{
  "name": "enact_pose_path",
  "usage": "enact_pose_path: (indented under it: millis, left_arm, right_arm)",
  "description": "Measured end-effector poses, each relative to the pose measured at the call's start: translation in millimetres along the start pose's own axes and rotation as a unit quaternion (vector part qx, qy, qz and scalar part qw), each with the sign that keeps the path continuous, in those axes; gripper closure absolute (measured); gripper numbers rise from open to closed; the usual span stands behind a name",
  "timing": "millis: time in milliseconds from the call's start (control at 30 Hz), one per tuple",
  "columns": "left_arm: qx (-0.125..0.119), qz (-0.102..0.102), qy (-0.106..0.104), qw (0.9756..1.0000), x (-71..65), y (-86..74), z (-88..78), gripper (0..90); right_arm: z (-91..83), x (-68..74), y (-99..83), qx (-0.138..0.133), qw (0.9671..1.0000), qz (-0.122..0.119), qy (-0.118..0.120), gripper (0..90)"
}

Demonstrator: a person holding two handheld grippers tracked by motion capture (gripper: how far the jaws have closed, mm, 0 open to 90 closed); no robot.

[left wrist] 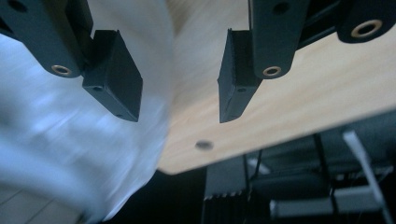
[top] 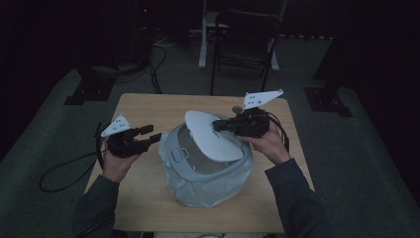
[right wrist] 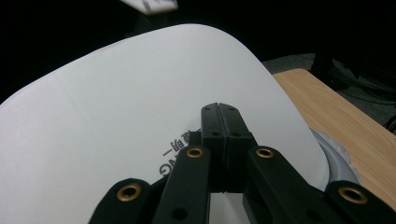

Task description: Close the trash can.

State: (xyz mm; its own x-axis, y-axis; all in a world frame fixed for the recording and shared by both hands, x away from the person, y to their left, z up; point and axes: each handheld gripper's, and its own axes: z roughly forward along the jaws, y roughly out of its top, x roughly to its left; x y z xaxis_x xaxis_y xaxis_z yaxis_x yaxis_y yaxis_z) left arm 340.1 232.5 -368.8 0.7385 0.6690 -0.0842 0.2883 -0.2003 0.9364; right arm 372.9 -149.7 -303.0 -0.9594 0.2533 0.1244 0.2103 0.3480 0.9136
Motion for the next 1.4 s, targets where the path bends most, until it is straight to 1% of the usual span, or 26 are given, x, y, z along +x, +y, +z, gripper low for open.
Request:
enact_pose_path:
  millis: [33, 67, 100, 133, 300, 433, 467, 500, 567, 600, 667, 733, 800, 833, 900, 1000, 1133, 1267, 1400]
  left_arm:
    - [-0.006, 0.003, -0.007, 0.9999, -3.7, 6.7, -1.9, 51.1]
    - [-0.015, 0.005, -0.022, 0.9996, -8.4, 14.5, -4.2, 51.2]
    - [-0.018, 0.008, -0.029, 0.9994, -11.5, 19.1, -5.2, 51.1]
    - [-0.023, 0.016, -0.038, 0.9989, -17.3, 26.2, -6.5, 51.2]
    - [-0.038, 0.040, -0.062, 0.9966, -34.6, 48.7, -8.0, 51.3]
    - [-0.053, 0.045, -0.080, 0.9944, -41.9, 64.7, -7.4, 52.4]
    - [-0.053, 0.045, -0.080, 0.9944, -41.9, 64.7, -7.4, 52.8]
    - [-0.058, 0.053, -0.090, 0.9929, -46.1, 73.3, -5.9, 54.5]
    - [-0.058, 0.057, -0.092, 0.9924, -47.7, 75.9, -5.1, 58.0]
    - [-0.058, 0.065, -0.103, 0.9909, -53.2, 82.1, -1.9, 62.2]
    - [-0.057, 0.074, -0.115, 0.9889, -58.2, 84.4, 1.2, 67.4]
    - [-0.049, 0.085, -0.127, 0.9870, -65.0, 84.3, 6.0, 73.7]
    - [-0.044, 0.089, -0.137, 0.9857, -69.2, 82.4, 9.6, 78.9]
    - [-0.042, 0.092, -0.137, 0.9854, -71.0, 80.8, 11.3, 80.8]
    - [-0.037, 0.092, -0.139, 0.9853, -72.4, 77.6, 14.1, 83.3]
    - [-0.030, 0.087, -0.140, 0.9858, -70.9, 73.2, 15.0, 84.1]
    - [-0.024, 0.085, -0.139, 0.9863, -69.3, 67.7, 14.8, 84.1]
    - [-0.023, 0.082, -0.141, 0.9864, -68.4, 64.5, 15.3, 84.0]
    - [-0.025, 0.078, -0.140, 0.9868, -67.5, 57.7, 16.0, 84.0]
  right_arm:
    - [0.1, -0.1, -0.1, 0.000, 1.0000, 0.000, 0.000, 89.9]
    - [0.1, 0.0, -0.2, 0.001, 1.0000, 0.001, 0.000, 89.9]
    - [0.4, 0.0, -0.5, 0.002, 1.0000, 0.001, -0.001, 90.0]
    - [0.5, 0.1, -0.6, 0.002, 1.0000, 0.001, -0.001, 89.9]
    - [1.3, 0.7, -1.5, 0.005, 1.0000, 0.002, -0.003, 89.9]
    - [2.0, 0.6, -1.7, 0.005, 1.0000, 0.002, -0.002, 89.9]
    - [2.3, 0.4, -1.8, 0.006, 1.0000, 0.002, -0.001, 89.9]
    - [2.8, 0.4, -1.9, 0.007, 1.0000, 0.003, -0.001, 90.0]
    - [3.2, 0.5, -2.0, 0.007, 1.0000, 0.003, -0.001, 90.0]
    - [3.5, 0.5, -2.1, 0.008, 1.0000, 0.003, -0.001, 89.9]
    - [3.5, 0.4, -2.1, 0.007, 1.0000, 0.004, -0.001, 90.0]
    - [3.4, 0.5, -2.1, 0.007, 1.0000, 0.004, -0.002, 89.9]
    - [3.3, 0.7, -2.1, 0.007, 1.0000, 0.004, -0.003, 90.0]
    - [3.3, 0.8, -2.1, 0.007, 1.0000, 0.004, -0.003, 89.9]
    - [3.3, 0.8, -2.4, 0.006, 1.0000, 0.003, -0.003, 89.9]
    - [4.6, 1.1, -3.6, 0.007, 1.0000, 0.003, -0.001, 89.9]
    - [6.7, 0.0, -5.3, 0.008, 1.0000, 0.005, -0.002, 89.8]
    - [8.5, 0.2, -5.3, 0.011, 0.9998, 0.001, -0.015, 88.8]
    - [8.3, -0.8, -6.5, 0.014, 0.9996, 0.001, -0.026, 86.6]
